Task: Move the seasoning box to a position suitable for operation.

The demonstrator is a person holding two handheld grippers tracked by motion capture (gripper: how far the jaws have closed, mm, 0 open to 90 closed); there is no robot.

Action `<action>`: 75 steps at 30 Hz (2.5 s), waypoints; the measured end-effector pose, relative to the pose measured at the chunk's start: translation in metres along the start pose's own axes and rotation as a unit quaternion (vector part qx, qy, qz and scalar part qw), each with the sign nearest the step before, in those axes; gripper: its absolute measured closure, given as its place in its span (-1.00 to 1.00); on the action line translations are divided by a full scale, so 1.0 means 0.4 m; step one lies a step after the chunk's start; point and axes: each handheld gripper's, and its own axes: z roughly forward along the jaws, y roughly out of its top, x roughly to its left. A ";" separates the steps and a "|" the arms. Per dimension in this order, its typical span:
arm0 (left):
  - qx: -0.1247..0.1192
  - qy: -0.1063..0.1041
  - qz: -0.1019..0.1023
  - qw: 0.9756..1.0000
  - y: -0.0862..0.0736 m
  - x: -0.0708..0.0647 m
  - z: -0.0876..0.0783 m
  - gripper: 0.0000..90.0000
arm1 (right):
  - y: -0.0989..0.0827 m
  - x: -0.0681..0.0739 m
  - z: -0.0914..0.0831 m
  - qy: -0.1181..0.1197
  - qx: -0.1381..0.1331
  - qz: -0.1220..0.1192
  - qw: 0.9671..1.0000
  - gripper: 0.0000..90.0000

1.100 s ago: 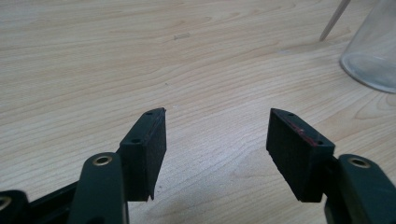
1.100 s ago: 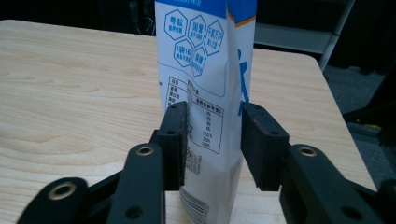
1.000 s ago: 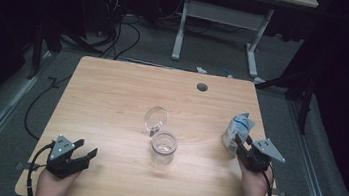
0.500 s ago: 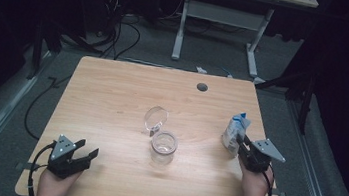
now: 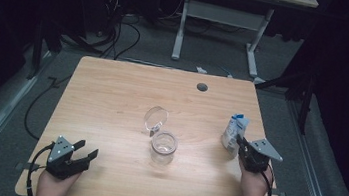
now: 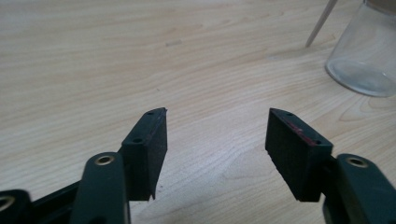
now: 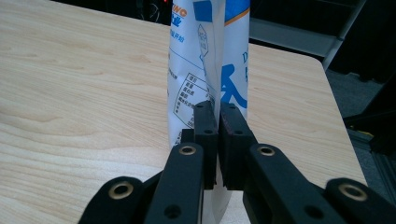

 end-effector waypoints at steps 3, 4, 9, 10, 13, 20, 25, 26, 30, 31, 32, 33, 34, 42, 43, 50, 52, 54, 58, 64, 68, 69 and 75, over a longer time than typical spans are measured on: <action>-0.014 -0.002 -0.005 1.000 0.002 0.004 -0.008 -0.09 | 0.000 0.000 0.000 -0.002 -0.001 0.003 1.000 0.95; -0.013 -0.002 -0.006 1.000 0.001 0.005 -0.008 -0.08 | 0.000 -0.002 -0.001 -0.001 -0.001 0.001 1.000 0.95; -0.018 -0.002 -0.008 1.000 0.000 0.002 -0.007 -0.07 | -0.001 -0.012 -0.005 0.015 0.000 0.021 1.000 0.96; -0.020 -0.001 -0.006 1.000 0.001 0.001 -0.009 -0.06 | 0.000 -0.012 -0.006 0.015 -0.002 0.022 1.000 0.96; -0.023 -0.012 -0.014 1.000 0.001 -0.002 -0.009 -0.06 | 0.002 -0.010 -0.008 0.014 0.000 0.018 1.000 0.96; -0.016 -0.028 -0.007 0.999 0.003 -0.016 0.001 -0.05 | 0.009 -0.006 -0.017 0.023 -0.004 0.012 1.000 0.97; -0.023 -0.053 -0.006 0.998 0.016 -0.038 0.015 -0.06 | 0.020 0.009 -0.028 0.029 0.000 0.006 1.000 0.98; -0.025 -0.062 -0.008 0.998 0.021 -0.044 0.022 -0.07 | 0.026 0.013 -0.033 0.032 -0.001 0.006 0.999 0.98; -0.023 -0.079 -0.003 0.997 0.026 -0.048 0.044 -0.08 | 0.044 0.020 -0.035 0.040 0.006 0.007 0.999 0.99; -0.023 -0.084 -0.005 0.996 0.027 -0.047 0.050 -0.08 | 0.048 0.022 -0.035 0.043 0.009 0.009 0.999 0.99; -0.023 -0.084 -0.005 0.996 0.027 -0.047 0.050 -0.08 | 0.048 0.022 -0.035 0.043 0.009 0.009 0.999 0.99; -0.024 -0.090 -0.008 0.996 0.029 -0.047 0.056 -0.08 | 0.059 0.028 -0.035 0.045 0.018 0.007 0.999 0.99; -0.025 -0.094 -0.006 0.995 0.030 -0.046 0.058 -0.08 | 0.059 0.028 -0.035 0.045 0.018 0.007 0.999 0.99; -0.030 -0.114 -0.001 0.993 0.029 -0.049 0.062 -0.08 | 0.108 0.057 -0.057 0.045 0.043 -0.010 0.998 0.99; -0.033 -0.112 0.002 0.993 0.029 -0.052 0.060 -0.08 | 0.108 0.057 -0.057 0.045 0.043 -0.010 0.998 0.99; -0.044 -0.114 -0.001 0.993 0.032 -0.054 0.054 -0.08 | 0.133 0.077 -0.080 0.054 0.058 -0.010 0.997 0.99; -0.045 -0.114 -0.002 0.992 0.034 -0.054 0.058 -0.08 | 0.135 0.085 -0.081 0.055 0.066 -0.014 0.996 0.99; -0.046 -0.114 -0.004 0.992 0.036 -0.055 0.063 -0.07 | 0.135 0.092 -0.080 0.060 0.076 -0.019 0.995 0.99; -0.044 -0.117 -0.005 0.992 0.039 -0.059 0.076 -0.07 | 0.133 0.102 -0.073 0.079 0.104 -0.020 0.991 0.99; -0.039 -0.123 0.006 0.992 0.042 -0.071 0.085 -0.07 | 0.139 0.108 -0.072 0.102 0.139 -0.028 0.985 1.00; -0.038 -0.124 0.006 0.991 0.042 -0.071 0.086 -0.07 | 0.153 0.109 -0.077 0.112 0.159 -0.036 0.980 1.00; -0.038 -0.124 0.007 0.991 0.042 -0.072 0.086 -0.08 | 0.157 0.109 -0.078 0.115 0.166 -0.043 0.978 1.00; -0.039 -0.125 0.007 0.991 0.041 -0.072 0.083 -0.08 | 0.177 0.114 -0.079 0.125 0.205 -0.062 0.969 1.00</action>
